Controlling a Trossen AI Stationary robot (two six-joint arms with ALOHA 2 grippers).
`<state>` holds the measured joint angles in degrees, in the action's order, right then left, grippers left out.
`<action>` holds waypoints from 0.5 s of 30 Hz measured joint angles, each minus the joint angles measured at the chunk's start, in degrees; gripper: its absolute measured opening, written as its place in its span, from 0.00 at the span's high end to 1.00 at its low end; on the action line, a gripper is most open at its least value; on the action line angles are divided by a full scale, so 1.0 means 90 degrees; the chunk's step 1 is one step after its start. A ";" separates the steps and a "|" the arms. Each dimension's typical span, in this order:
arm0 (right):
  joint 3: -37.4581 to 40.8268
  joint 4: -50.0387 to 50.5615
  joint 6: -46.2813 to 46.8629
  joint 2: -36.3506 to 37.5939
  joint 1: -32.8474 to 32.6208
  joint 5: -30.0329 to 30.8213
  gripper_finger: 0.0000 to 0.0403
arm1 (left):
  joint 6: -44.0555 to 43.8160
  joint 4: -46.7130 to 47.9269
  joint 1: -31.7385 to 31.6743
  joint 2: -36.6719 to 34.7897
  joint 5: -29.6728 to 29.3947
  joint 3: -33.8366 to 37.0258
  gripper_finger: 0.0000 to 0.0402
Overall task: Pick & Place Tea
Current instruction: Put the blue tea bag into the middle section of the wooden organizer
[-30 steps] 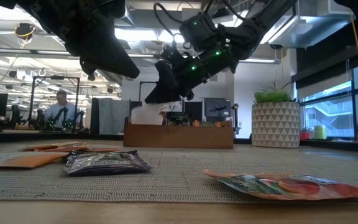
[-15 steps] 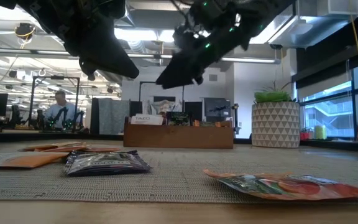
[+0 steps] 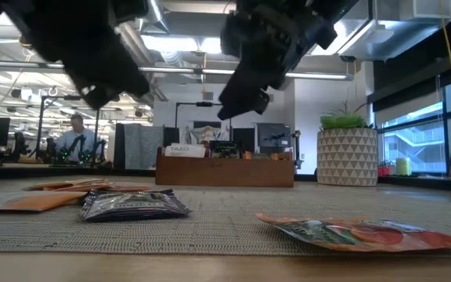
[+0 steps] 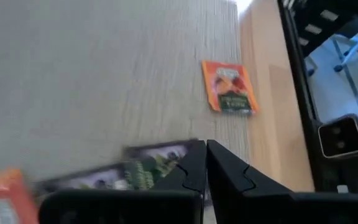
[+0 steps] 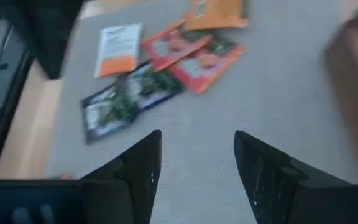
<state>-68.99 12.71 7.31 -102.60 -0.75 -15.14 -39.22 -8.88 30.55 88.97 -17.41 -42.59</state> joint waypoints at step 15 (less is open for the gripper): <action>-0.0006 -0.0826 0.0742 -0.0787 -0.0731 -0.0466 0.50 | -0.0959 0.1191 0.0529 0.1974 -0.0122 -0.1611 0.97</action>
<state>-69.05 5.28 13.98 -109.68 -7.32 -19.33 -47.86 1.83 35.30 106.74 -18.51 -57.09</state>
